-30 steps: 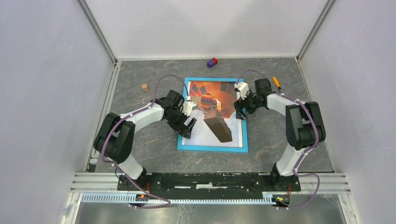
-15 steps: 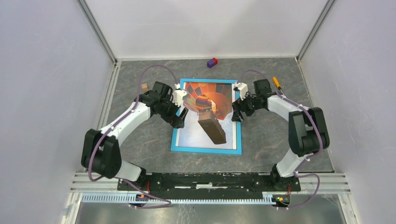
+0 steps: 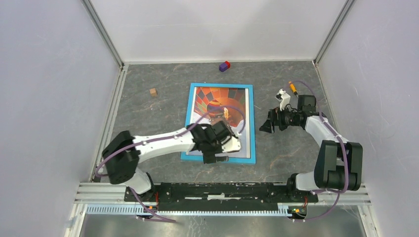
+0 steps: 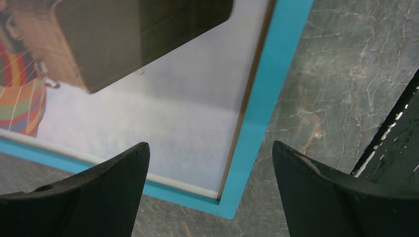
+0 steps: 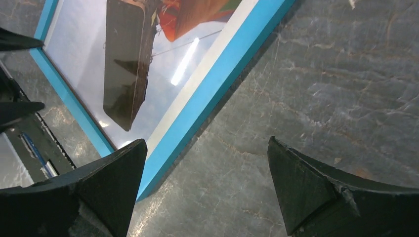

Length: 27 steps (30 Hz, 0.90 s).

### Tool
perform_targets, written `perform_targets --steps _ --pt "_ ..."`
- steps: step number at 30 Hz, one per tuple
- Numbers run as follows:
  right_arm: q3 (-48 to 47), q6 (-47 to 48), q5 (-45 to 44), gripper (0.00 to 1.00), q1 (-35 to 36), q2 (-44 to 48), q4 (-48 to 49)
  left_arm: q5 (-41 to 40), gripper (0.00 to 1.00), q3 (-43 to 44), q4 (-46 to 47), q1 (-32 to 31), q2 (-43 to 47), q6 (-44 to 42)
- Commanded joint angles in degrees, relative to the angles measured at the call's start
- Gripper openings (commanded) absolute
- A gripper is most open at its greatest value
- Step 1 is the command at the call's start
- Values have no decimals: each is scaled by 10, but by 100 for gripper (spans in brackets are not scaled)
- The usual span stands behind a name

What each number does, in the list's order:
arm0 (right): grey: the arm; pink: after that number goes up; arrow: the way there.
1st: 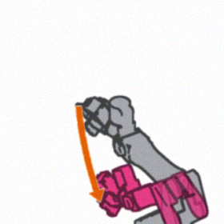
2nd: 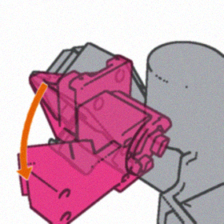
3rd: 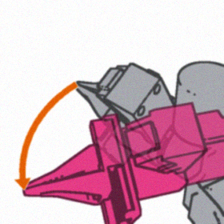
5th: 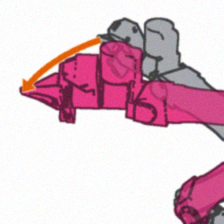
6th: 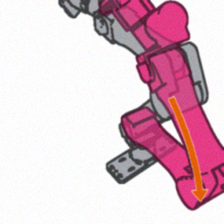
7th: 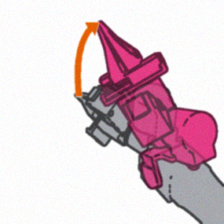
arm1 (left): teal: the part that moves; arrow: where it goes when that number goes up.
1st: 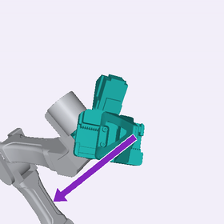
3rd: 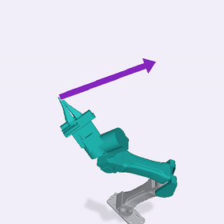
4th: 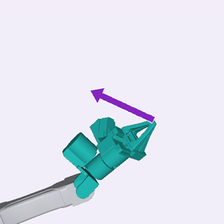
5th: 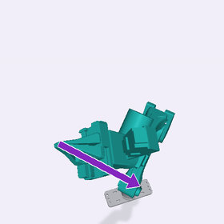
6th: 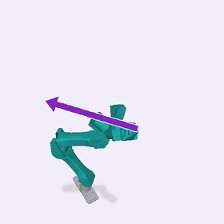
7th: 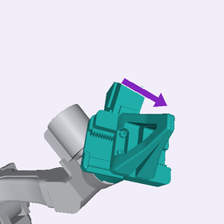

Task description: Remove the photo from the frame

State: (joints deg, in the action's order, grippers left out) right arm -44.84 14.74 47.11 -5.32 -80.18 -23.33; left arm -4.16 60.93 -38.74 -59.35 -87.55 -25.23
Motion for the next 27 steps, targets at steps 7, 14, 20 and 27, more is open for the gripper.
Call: perform_targets --steps 7,14,20,27 --pt "72 -46 47 98 -14 44 49 -63 88 77 18 -103 -107 -23" --pt "80 -71 70 98 -13 25 73 -51 78 95 20 -117 -150 -4" --pt "99 -88 74 98 -13 8 98 -34 71 90 36 -119 -174 20" --pt "115 -103 106 98 -13 -31 113 -24 44 94 28 -120 -173 30"
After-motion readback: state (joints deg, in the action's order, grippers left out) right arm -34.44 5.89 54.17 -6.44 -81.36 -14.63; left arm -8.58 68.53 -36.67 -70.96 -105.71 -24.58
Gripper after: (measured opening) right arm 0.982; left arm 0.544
